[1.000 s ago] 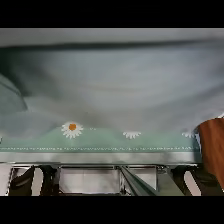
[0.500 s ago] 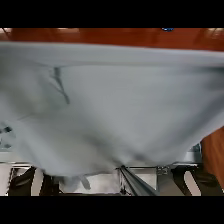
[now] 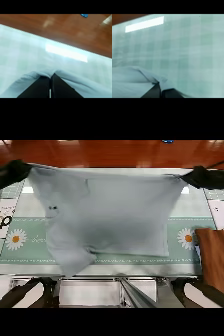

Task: Fold the shirts.

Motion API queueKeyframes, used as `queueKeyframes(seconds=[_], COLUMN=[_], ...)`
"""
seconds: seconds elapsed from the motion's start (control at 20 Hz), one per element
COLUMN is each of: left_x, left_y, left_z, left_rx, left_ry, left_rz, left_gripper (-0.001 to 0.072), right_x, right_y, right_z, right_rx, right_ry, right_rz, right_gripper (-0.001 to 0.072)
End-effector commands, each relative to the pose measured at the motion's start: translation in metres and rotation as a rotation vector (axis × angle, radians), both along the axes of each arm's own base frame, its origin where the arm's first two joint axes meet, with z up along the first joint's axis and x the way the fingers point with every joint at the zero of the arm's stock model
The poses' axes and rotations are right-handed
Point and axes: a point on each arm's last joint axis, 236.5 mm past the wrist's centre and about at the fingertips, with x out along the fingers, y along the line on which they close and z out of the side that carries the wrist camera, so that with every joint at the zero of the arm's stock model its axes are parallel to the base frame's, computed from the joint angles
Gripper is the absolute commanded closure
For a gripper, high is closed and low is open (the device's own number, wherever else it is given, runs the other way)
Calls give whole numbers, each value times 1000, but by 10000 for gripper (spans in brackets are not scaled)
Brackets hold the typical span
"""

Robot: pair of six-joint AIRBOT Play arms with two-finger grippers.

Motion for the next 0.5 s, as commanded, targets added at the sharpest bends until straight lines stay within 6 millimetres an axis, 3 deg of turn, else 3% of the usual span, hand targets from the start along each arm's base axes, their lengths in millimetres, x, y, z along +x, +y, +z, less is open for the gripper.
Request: queueKeyframes(seconds=[0.0, 0.15, 0.25, 0.45], left_x=[60, 79, 86, 83], left_y=[-20, -32, -38, -34], left_z=[-72, -110, -119, -114], left_rx=[-38, -224, -234, -226], left_ry=[109, 273, 309, 337], left_rz=[-18, 15, -15, -58], left_gripper=[690, 690, 691, 690], right_x=[74, 108, 118, 103], right_y=[-2, -2, -2, 8], right_z=[-61, -90, -105, -115], right_rx=[120, 146, 192, 187], right_ry=[67, 118, 174, 229], right_rz=[-16, 0, -25, 56], right_gripper=[692, 692, 692, 691])
